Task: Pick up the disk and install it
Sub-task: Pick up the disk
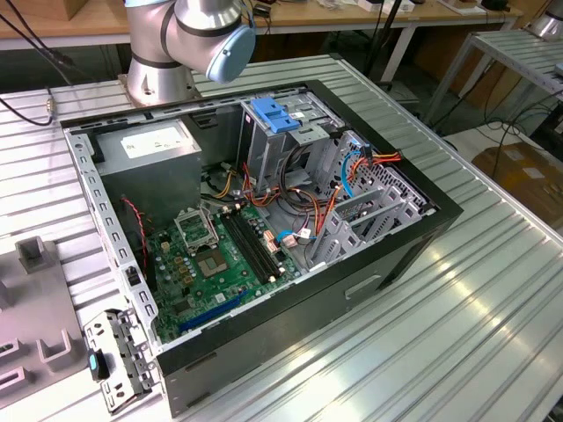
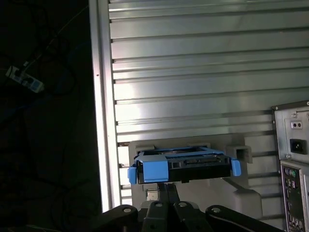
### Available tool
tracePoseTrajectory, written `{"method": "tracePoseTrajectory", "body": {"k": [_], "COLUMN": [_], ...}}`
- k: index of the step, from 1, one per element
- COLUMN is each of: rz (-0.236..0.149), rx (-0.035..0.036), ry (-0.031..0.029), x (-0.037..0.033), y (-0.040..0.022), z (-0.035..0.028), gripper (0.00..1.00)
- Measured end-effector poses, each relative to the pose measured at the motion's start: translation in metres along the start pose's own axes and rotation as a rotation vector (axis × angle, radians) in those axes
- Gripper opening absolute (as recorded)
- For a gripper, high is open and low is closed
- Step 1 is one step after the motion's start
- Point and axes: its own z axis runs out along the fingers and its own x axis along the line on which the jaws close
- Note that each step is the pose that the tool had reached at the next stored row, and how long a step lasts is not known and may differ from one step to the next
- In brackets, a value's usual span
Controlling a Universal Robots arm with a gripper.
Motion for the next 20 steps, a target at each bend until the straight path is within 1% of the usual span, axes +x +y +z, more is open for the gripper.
{"method": "tracePoseTrajectory", "body": {"k": [3, 7, 12, 14, 20], "rz": [-0.032, -0.064, -0.095, -0.114, -0.127], "rx": [-0.0007, -0.0015, -0.0022, -0.0026, -0.0028], "ry": [0.0015, 0.0028, 0.0043, 0.0052, 0.0058], "x": [0.0, 0.0, 0.0, 0.0, 0.0], "y": [-0.0001, -0.0001, -0.0001, 0.0, 0.0], "z": [0.0, 0.0001, 0.0, 0.0, 0.0], "gripper": [0.11, 0.11, 0.11, 0.11, 0.11]}}
